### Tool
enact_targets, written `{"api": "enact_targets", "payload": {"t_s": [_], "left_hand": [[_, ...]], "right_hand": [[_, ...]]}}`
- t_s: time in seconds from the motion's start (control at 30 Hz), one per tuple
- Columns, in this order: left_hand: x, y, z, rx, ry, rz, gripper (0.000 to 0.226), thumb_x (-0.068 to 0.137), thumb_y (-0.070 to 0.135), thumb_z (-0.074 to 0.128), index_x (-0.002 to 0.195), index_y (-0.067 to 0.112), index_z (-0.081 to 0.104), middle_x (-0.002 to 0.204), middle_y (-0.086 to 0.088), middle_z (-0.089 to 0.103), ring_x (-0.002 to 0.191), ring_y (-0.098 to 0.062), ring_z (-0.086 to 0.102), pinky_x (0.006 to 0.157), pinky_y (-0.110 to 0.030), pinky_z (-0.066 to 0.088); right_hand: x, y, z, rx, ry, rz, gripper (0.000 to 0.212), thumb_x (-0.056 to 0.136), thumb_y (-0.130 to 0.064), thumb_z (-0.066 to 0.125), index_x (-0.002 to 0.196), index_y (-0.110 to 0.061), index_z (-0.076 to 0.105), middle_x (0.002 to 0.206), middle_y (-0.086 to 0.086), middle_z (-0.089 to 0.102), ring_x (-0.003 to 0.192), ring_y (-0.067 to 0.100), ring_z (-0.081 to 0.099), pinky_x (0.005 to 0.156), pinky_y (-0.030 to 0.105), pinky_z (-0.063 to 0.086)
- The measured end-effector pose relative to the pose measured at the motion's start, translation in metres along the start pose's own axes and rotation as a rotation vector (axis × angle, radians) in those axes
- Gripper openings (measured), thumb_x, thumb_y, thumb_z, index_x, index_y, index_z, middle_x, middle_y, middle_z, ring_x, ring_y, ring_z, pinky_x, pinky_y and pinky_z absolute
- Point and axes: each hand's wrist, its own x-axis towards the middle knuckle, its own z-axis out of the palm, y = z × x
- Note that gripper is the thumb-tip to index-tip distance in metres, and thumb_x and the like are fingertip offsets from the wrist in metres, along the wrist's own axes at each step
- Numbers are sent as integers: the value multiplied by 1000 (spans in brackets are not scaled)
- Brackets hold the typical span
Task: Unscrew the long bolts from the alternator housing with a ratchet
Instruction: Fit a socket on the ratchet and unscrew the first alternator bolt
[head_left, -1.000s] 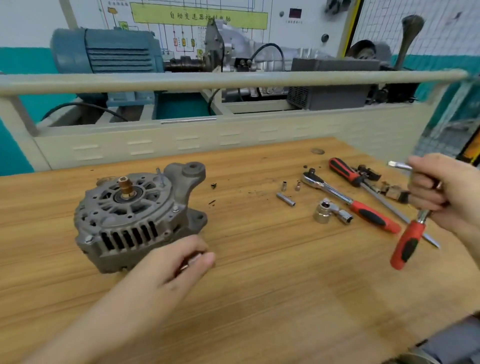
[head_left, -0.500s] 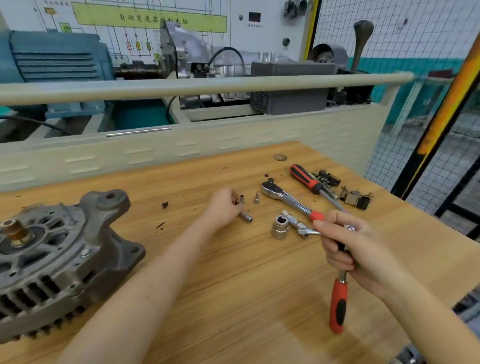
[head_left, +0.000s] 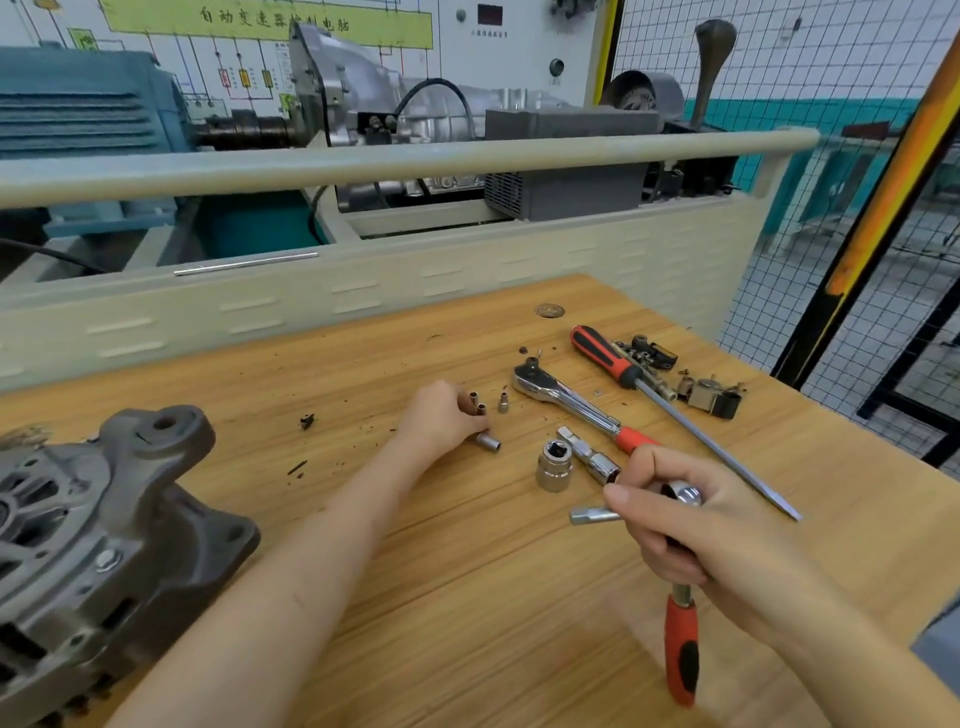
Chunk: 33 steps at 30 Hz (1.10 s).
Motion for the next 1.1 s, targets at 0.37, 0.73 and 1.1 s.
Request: {"api": "enact_targets", "payload": {"t_s": [0.37, 0.73, 1.1], "left_hand": [[-21, -19, -6, 26, 26, 217, 39, 78, 45, 65, 105, 17, 63, 116, -3, 57, 106, -19, 52, 91, -36, 46], [-58, -11, -13, -426, -165, 119, 18, 89, 17, 56, 107, 18, 55, 88, 6, 59, 77, -8, 59, 68, -17, 47], [-157, 9, -65, -858, -177, 400, 23, 70, -3, 68, 81, 18, 66, 78, 7, 68, 78, -2, 63, 70, -14, 49]], "right_hand": [[-1, -1, 0, 8, 5, -15, 19, 56, -30, 69, 52, -18, 56, 41, -1, 39, 31, 8, 22, 38, 18, 15], [0, -1, 2, 33, 52, -3, 18, 59, -27, 68, 49, -19, 55, 43, 0, 40, 31, 7, 21, 36, 15, 16], [-4, -14, 38, -18, 43, -231, 22, 58, -34, 68, 56, -18, 54, 44, -1, 42, 34, 6, 27, 36, 15, 22]]}}
